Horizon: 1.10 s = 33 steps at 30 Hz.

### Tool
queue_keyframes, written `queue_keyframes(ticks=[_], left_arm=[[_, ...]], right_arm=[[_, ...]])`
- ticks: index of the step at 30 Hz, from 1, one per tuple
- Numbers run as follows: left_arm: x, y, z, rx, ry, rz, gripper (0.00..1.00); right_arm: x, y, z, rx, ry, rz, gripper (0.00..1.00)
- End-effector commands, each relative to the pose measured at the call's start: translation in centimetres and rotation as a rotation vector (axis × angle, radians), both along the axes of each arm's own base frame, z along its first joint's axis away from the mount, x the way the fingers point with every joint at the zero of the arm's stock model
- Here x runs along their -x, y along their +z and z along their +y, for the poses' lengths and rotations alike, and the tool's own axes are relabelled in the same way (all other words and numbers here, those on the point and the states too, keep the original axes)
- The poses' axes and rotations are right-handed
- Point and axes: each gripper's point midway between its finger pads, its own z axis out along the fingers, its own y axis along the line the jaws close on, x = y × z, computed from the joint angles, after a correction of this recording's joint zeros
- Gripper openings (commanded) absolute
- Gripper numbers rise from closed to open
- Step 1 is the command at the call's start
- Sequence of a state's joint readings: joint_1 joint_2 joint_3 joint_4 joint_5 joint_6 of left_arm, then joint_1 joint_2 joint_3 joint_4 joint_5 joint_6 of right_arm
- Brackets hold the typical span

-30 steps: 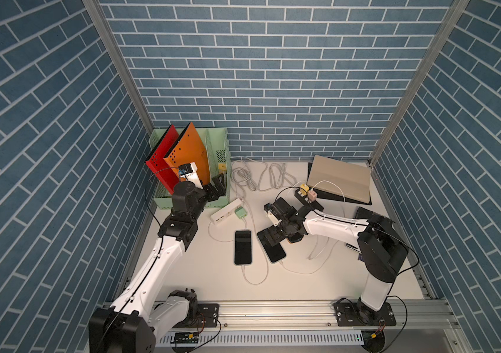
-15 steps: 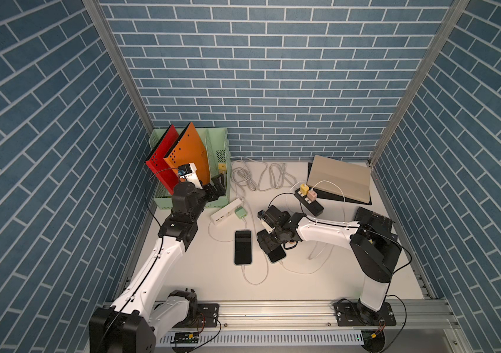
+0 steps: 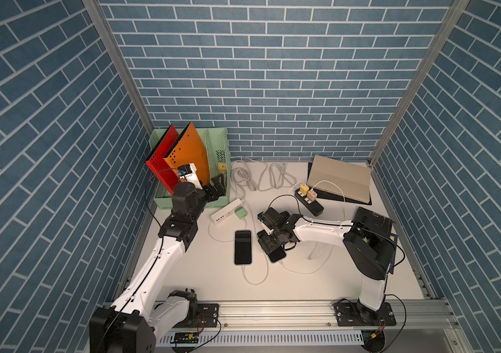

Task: Unplug the charging cable from the phone
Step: Pick up the phone at the center of the board.

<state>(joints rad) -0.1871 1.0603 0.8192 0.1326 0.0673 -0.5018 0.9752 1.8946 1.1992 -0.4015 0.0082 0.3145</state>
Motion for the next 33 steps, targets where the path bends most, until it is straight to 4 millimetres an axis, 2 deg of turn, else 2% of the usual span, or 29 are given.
queue_keyframes(ticks=[1, 19, 22, 25, 27, 33], left_arm=[[0.1, -0.4, 0.4, 0.000, 0.015, -0.001, 1.00], [0.5, 0.2, 1.0, 0.001, 0.032, -0.018, 1.00], [0.6, 0.1, 1.0, 0.002, 0.033, -0.016, 1.00], [0.6, 0.1, 1.1, 0.002, 0.034, -0.016, 1.00], [0.6, 0.2, 1.1, -0.002, 0.030, -0.017, 1.00], [0.7, 0.4, 0.7, -0.010, 0.003, -0.022, 1.00]], right_arm=[[-0.2, -1.0, -0.5, 0.039, -0.033, -0.006, 0.84], [-1.1, -3.2, -2.3, 0.150, -0.100, -0.034, 0.84], [-1.1, -3.5, -2.2, 0.153, -0.099, -0.033, 0.82], [-1.5, -3.1, -1.9, 0.143, -0.097, -0.044, 0.75], [-1.8, -2.3, -1.4, 0.121, -0.094, -0.061, 0.66], [-3.2, 1.6, 0.2, -0.002, -0.099, -0.121, 0.39]])
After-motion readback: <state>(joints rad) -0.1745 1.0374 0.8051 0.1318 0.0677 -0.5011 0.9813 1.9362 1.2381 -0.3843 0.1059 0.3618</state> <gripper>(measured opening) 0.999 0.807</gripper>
